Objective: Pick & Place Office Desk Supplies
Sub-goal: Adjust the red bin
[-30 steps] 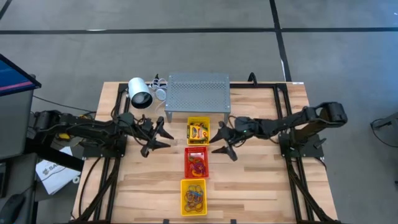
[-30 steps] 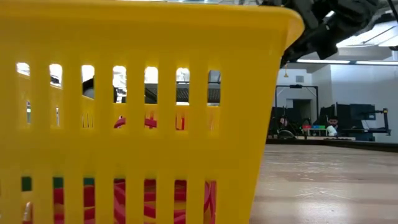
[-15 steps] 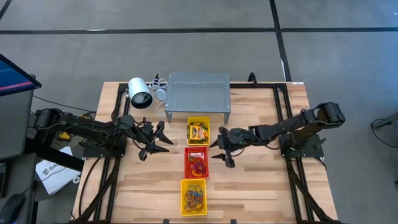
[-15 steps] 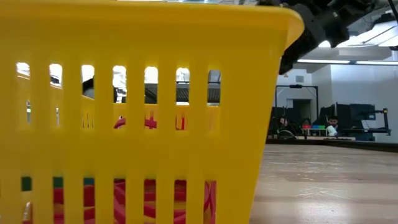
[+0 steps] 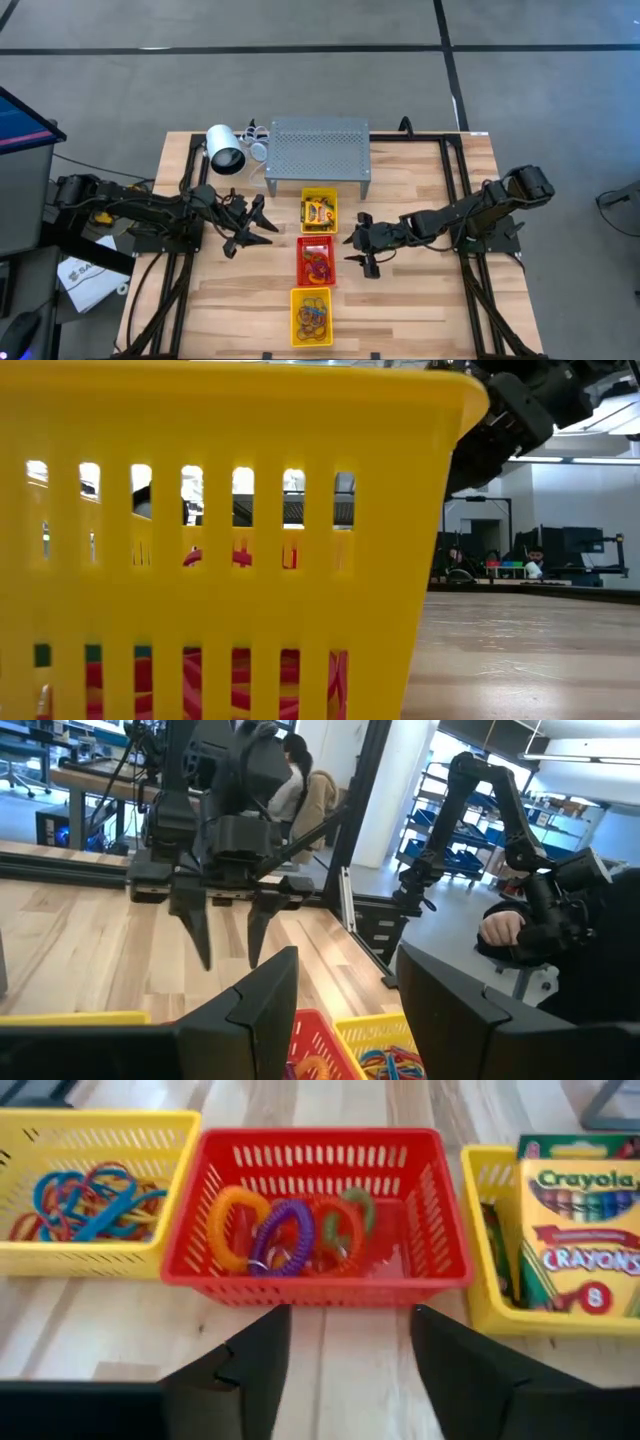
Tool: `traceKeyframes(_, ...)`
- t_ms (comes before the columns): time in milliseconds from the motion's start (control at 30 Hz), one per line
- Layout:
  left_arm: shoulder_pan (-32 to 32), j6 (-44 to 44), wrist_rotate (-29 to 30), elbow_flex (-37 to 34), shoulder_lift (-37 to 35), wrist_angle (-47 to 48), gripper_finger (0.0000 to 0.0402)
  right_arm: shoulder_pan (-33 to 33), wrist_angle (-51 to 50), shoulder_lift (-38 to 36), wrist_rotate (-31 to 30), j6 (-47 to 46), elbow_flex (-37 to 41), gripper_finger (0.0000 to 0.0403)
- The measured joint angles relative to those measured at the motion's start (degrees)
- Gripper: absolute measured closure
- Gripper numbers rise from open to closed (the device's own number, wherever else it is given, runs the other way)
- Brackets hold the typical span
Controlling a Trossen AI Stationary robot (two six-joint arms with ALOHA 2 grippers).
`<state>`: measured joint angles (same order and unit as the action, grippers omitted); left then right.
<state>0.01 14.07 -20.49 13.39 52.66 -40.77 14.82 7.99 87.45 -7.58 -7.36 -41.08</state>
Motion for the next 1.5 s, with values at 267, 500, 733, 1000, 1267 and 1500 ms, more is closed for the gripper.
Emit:
traceKeyframes(267,0.0,-0.03,0.87,0.0,0.0,0.02,0.0234,0.72,2.07,6.88,0.23,-1.47,0.01,0.0301)
traceKeyframes(500,0.0,-0.03,1.03,0.0,0.01,0.07,0.0234,0.86,4.74,9.49,0.21,-1.61,-1.46,0.0343)
traceKeyframes(733,0.0,-0.03,1.03,0.0,0.01,0.07,0.0234,0.74,4.22,10.83,-1.98,0.14,-3.56,0.0352)
traceKeyframes(1000,0.0,0.15,1.01,0.02,0.01,1.75,0.0234,0.01,2.66,19.71,-1.54,1.6,-10.24,0.0352)
traceKeyframes(1267,-0.86,0.36,1.0,0.04,0.01,2.2,0.0234,-0.16,2.78,26.11,-1.3,5.55,-18.55,0.0352)
traceKeyframes(1500,-1.57,0.36,0.96,0.02,0.02,2.73,0.0234,-1.64,3.74,28.37,0.3,7.72,-22.94,0.0352)
